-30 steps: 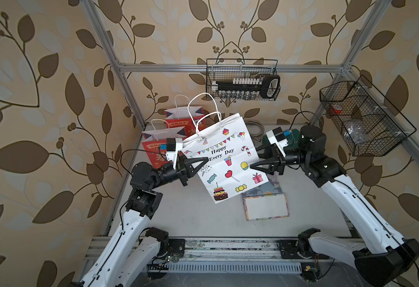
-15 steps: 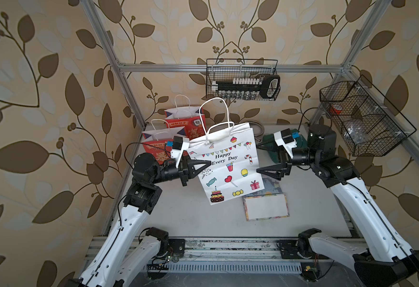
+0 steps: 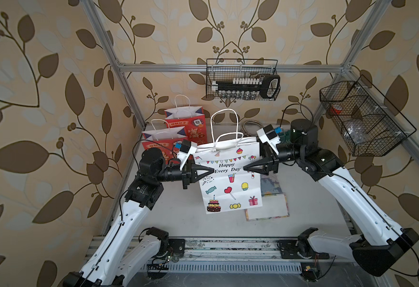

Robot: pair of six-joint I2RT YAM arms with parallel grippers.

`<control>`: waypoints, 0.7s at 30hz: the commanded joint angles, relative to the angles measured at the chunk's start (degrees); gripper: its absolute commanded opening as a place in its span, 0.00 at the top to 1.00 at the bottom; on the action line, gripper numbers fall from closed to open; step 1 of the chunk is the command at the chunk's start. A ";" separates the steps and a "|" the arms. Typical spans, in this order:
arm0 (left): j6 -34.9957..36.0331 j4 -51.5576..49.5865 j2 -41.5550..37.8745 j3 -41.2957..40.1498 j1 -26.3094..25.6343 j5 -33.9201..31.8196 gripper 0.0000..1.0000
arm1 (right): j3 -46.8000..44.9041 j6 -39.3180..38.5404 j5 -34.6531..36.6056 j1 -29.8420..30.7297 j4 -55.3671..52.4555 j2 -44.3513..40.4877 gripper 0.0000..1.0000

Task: Put away the paper bag
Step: Press the paper bag.

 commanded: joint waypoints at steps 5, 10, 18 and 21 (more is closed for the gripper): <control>3.46 -2.29 0.40 3.72 -0.49 1.04 1.00 | 0.88 4.59 -2.83 0.66 2.52 0.88 1.00; 4.53 -3.75 0.28 2.50 -0.49 -3.01 0.95 | -5.67 9.63 -1.35 0.64 12.98 -0.91 1.00; 7.77 -1.00 -0.78 -6.86 -0.49 -8.40 0.66 | -21.25 9.43 0.46 0.43 32.29 0.19 1.00; 6.95 1.52 0.01 -9.29 -0.54 -9.42 0.35 | -23.36 16.12 -2.49 -1.57 41.25 3.64 1.00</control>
